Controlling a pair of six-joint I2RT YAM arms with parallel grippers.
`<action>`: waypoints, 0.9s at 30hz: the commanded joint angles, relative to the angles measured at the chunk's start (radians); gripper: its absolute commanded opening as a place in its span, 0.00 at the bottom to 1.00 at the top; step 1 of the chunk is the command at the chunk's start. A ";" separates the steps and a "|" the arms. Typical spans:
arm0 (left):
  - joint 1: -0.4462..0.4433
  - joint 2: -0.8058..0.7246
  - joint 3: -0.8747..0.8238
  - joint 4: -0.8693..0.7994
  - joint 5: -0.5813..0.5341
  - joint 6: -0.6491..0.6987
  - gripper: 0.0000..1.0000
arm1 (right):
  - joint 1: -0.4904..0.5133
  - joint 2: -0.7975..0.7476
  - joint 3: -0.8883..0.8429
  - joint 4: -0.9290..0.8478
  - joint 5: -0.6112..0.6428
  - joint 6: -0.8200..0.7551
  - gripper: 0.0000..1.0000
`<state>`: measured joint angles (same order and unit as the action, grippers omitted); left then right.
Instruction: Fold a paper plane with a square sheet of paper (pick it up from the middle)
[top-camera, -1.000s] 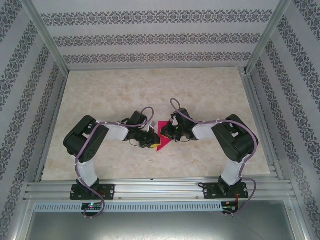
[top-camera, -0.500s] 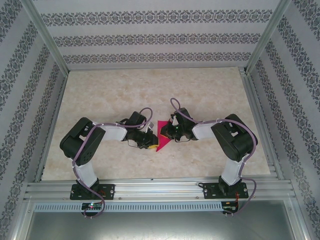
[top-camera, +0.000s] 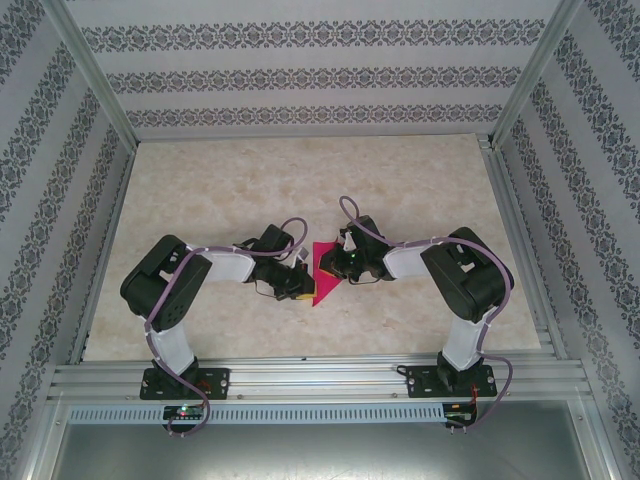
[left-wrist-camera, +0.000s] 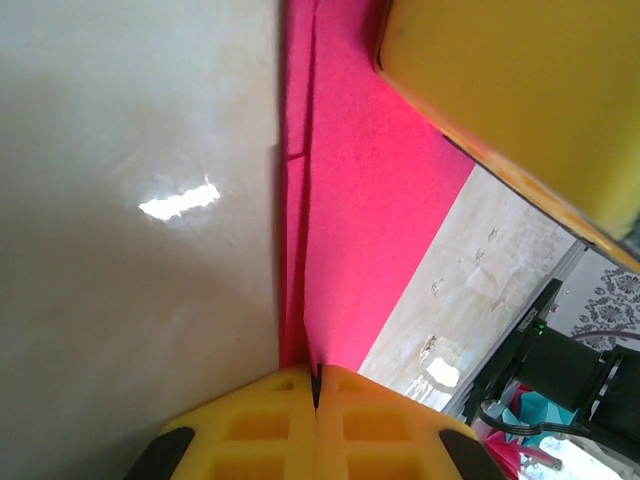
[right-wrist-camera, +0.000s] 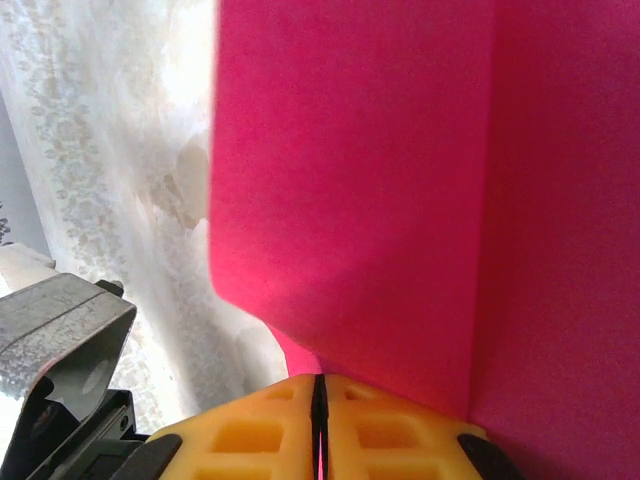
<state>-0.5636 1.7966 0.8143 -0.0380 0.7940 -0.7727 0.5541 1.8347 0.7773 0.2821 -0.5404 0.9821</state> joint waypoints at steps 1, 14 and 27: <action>-0.027 0.033 0.007 -0.114 0.046 0.055 0.09 | 0.007 0.052 -0.010 -0.077 0.066 -0.011 0.12; -0.029 0.012 0.042 -0.208 0.075 0.115 0.10 | 0.013 0.064 -0.006 -0.104 0.086 -0.029 0.12; -0.029 -0.124 0.008 -0.162 -0.050 0.024 0.30 | 0.017 0.067 -0.008 -0.108 0.085 -0.034 0.12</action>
<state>-0.5823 1.7306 0.8486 -0.1944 0.7982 -0.7136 0.5655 1.8404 0.7856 0.2737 -0.5400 0.9741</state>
